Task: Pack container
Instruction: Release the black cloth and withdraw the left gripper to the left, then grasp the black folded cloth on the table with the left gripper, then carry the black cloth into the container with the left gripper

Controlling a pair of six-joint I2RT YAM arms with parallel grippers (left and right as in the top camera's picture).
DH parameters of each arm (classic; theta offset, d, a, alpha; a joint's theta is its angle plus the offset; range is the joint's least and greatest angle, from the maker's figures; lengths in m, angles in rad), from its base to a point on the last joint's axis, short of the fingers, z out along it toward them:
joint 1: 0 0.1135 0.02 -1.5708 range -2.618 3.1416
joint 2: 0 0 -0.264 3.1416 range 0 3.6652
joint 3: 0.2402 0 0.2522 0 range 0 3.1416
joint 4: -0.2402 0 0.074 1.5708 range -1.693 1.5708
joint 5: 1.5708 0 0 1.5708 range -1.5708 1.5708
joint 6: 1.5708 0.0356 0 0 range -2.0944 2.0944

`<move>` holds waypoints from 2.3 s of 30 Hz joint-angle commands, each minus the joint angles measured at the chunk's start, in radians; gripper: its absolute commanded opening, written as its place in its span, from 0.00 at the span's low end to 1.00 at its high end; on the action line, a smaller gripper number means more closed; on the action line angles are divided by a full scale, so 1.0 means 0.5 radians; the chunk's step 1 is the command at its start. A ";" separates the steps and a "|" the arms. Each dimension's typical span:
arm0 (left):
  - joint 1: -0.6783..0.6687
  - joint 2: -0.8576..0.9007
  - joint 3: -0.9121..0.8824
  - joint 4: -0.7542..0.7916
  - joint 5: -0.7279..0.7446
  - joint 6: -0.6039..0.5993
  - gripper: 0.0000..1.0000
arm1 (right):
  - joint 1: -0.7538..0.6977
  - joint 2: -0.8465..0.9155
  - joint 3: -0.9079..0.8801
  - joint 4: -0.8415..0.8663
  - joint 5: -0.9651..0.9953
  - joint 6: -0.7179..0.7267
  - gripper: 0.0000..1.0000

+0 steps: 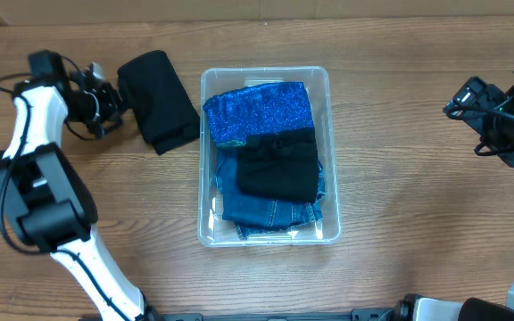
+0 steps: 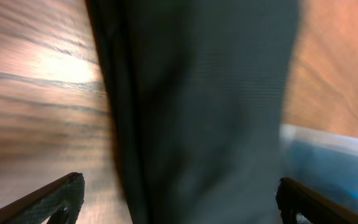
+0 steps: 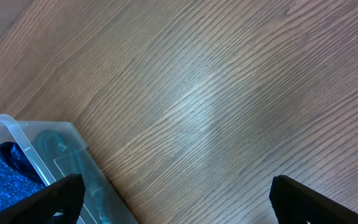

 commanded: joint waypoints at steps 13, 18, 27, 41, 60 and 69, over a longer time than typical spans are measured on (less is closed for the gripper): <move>-0.164 0.269 -0.007 0.114 0.053 0.052 1.00 | -0.005 -0.005 0.005 0.008 -0.010 -0.018 1.00; -0.284 0.270 -0.007 0.210 0.040 -0.042 0.91 | -0.005 -0.005 0.005 -0.005 -0.009 -0.018 1.00; -0.298 0.270 -0.007 0.163 0.082 -0.091 0.04 | -0.005 -0.005 0.005 -0.010 -0.010 -0.019 1.00; -0.260 -0.307 -0.006 0.095 0.112 -0.051 0.04 | -0.005 -0.005 0.005 -0.018 -0.010 -0.019 1.00; -0.672 -1.401 -0.010 -1.272 0.342 2.406 0.04 | -0.005 -0.005 0.005 -0.054 -0.011 -0.018 1.00; -1.218 -1.267 -0.050 -1.225 0.204 2.613 0.04 | -0.005 -0.005 0.005 -0.060 -0.011 -0.018 1.00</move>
